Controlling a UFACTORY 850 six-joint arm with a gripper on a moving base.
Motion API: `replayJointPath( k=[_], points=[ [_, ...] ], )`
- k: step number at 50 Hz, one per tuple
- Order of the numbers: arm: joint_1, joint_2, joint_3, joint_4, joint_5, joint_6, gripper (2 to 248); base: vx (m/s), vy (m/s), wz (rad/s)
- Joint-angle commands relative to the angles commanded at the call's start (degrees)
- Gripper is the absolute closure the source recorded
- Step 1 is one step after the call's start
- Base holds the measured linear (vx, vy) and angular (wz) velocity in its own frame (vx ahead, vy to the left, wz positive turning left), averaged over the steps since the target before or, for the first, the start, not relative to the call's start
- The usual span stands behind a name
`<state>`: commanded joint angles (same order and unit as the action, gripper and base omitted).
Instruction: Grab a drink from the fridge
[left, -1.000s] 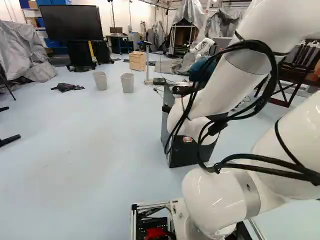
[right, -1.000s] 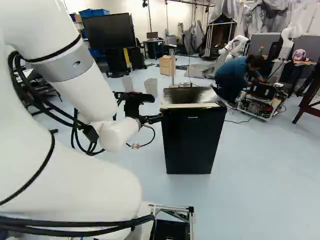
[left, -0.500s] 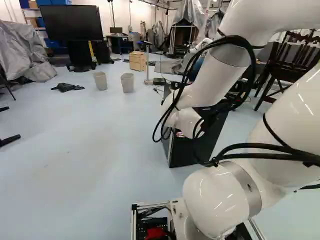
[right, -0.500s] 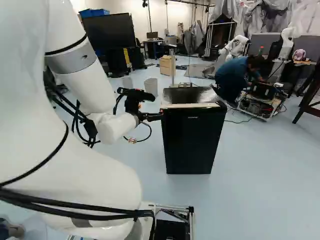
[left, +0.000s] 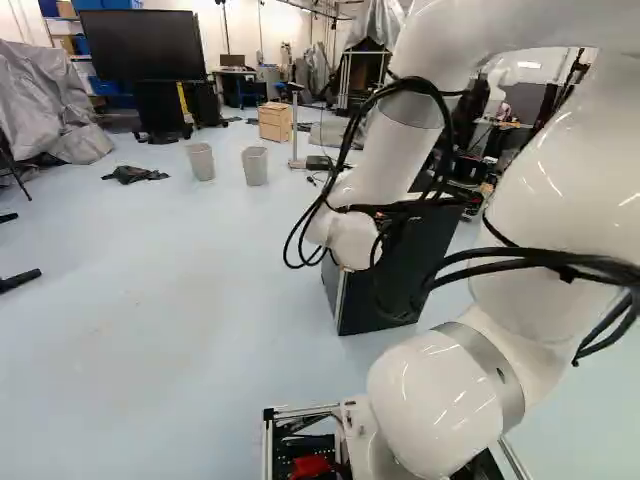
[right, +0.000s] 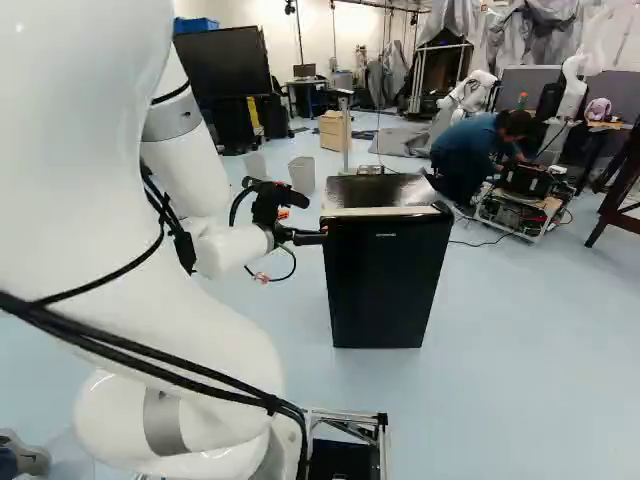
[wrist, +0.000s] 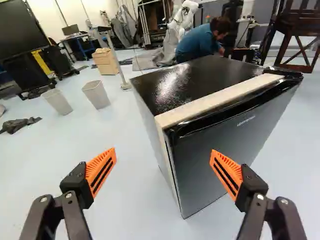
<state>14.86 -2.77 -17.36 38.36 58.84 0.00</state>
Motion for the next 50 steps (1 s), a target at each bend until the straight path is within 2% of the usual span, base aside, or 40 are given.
replayJointPath(
  k=[50],
  points=[
    [8.51, -17.88, -11.08, 26.38, 14.05, 0.00, 3, 0.000, 0.000, 0.000]
  ],
)
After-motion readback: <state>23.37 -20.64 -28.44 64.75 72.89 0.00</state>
